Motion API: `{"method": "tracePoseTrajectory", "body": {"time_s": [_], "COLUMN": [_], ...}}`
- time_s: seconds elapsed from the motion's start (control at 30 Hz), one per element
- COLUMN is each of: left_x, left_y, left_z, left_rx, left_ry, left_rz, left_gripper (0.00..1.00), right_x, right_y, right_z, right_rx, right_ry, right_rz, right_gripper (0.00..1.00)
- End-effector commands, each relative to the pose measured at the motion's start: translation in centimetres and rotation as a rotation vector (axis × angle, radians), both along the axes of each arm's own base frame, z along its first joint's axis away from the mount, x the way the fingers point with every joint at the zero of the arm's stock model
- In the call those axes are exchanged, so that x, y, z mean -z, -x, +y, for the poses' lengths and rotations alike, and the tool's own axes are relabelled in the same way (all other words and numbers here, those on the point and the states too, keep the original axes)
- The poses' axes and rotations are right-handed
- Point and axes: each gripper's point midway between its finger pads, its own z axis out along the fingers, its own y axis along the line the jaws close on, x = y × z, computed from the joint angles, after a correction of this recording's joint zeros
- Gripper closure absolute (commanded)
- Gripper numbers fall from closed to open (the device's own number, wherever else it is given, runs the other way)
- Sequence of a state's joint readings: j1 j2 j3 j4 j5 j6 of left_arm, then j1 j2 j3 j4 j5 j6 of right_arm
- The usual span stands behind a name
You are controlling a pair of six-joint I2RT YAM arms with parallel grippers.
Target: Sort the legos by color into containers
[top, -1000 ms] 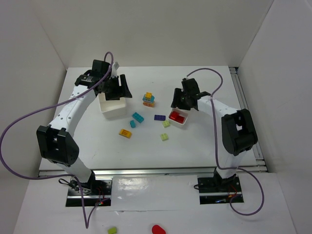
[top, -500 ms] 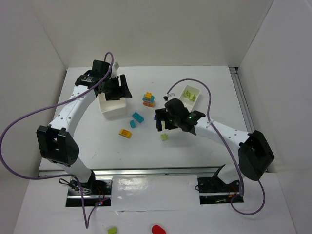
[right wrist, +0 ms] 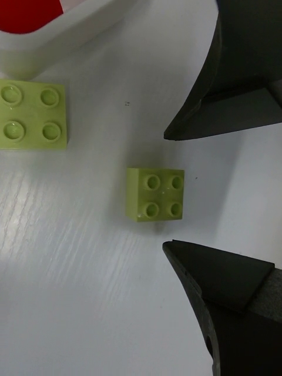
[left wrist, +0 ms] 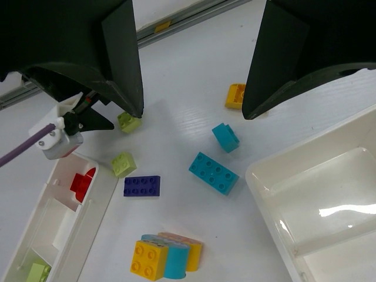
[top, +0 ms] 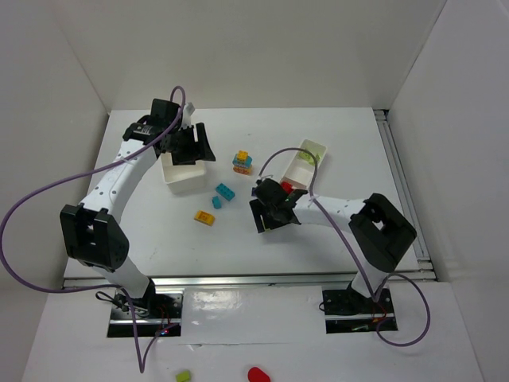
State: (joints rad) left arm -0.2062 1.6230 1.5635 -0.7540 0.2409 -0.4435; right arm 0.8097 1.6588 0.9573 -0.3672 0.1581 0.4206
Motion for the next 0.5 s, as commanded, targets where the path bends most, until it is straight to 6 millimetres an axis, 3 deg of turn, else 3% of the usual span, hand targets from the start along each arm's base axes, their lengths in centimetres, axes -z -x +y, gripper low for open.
{"method": "tracePoseTrajectory", "body": {"time_s": [0.0,0.13,0.17,0.27,0.33,0.47], "left_x": [-1.0,-1.0,-1.4,-1.4,-1.7,-1.4], "left_y": [0.0,0.0,-0.1,-0.1,-0.2,-0.3], "left_z": [0.2,0.2,0.1,0.1,0.1,0.1], "left_rx": [0.018,0.018,0.018,0.018,0.018,0.018], "left_ry": [0.001,0.001,0.003,0.003,0.005,0.003], "left_rz": [-0.044,-0.044,-0.053,-0.053,-0.062,-0.053], "left_gripper": [0.23,0.23,0.23,0.23,0.23,0.23], "right_x": [-0.2,0.0,-0.3,-3.0,-6.0,-9.9], "right_y": [-1.2,-2.0,-2.0,-3.2,-4.7,-8.4], "right_z": [0.9,1.1,1.2,0.7,-0.1,-2.9], "right_rx": [-0.010,0.004,0.002,0.040,0.092,0.220], "right_ry": [0.003,0.029,0.040,0.052,0.048,0.043], "right_rz": [-0.054,-0.064,-0.074,-0.146,-0.224,-0.319], "right_gripper": [0.25,0.43,0.53,0.61,0.61,0.61]}}
